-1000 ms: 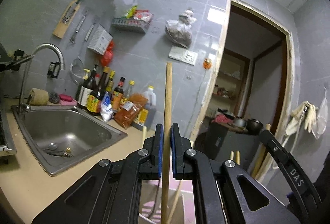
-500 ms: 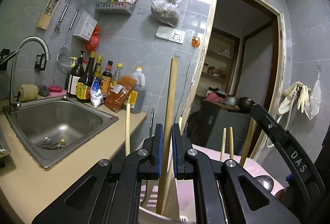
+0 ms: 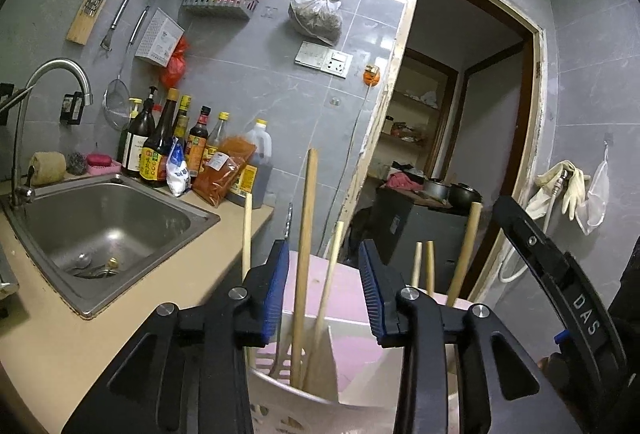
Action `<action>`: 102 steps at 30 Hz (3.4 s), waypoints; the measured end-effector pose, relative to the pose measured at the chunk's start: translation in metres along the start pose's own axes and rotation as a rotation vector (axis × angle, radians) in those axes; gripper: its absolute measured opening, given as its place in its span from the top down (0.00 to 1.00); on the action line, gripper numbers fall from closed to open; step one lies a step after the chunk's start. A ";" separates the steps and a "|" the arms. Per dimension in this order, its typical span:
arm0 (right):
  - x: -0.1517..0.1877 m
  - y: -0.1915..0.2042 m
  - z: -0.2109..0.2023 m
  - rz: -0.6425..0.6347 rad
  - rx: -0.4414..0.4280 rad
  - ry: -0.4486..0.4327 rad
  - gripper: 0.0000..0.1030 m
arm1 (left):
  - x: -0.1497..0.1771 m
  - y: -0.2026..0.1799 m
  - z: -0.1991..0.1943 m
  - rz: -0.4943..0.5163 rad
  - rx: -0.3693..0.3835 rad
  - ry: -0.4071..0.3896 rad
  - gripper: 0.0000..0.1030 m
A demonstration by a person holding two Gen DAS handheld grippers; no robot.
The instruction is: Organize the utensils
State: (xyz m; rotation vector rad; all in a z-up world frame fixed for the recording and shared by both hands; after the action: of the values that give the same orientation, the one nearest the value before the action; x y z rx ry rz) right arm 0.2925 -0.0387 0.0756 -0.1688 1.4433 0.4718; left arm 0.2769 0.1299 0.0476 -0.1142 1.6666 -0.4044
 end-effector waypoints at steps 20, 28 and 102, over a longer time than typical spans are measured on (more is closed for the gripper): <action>0.002 -0.041 -0.088 -0.061 0.124 0.151 0.19 | 0.041 -0.034 -0.047 0.047 0.005 0.190 0.34; 0.008 -0.064 -0.132 -0.093 0.198 0.231 0.04 | 0.061 -0.052 -0.073 0.116 0.018 0.212 0.23; 0.032 -0.094 -0.227 -0.195 0.424 0.305 0.00 | 0.105 -0.075 -0.120 0.234 -0.015 0.172 0.09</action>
State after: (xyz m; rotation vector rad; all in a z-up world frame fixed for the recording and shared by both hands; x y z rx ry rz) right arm 0.1258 -0.2043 -0.0018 -0.0396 1.7714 -0.0286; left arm 0.1329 0.0512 -0.0166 0.1068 1.8283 -0.2290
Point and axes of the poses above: each gripper's, at about its wrist camera, not at the fingertips, and z roughly the way its jaws point, y to its left, x to its underside, the point moved 9 cm from there along z, roughly the way its jaws point, and after that the axes turned 6 degrees about x, right-handed, at the moved point
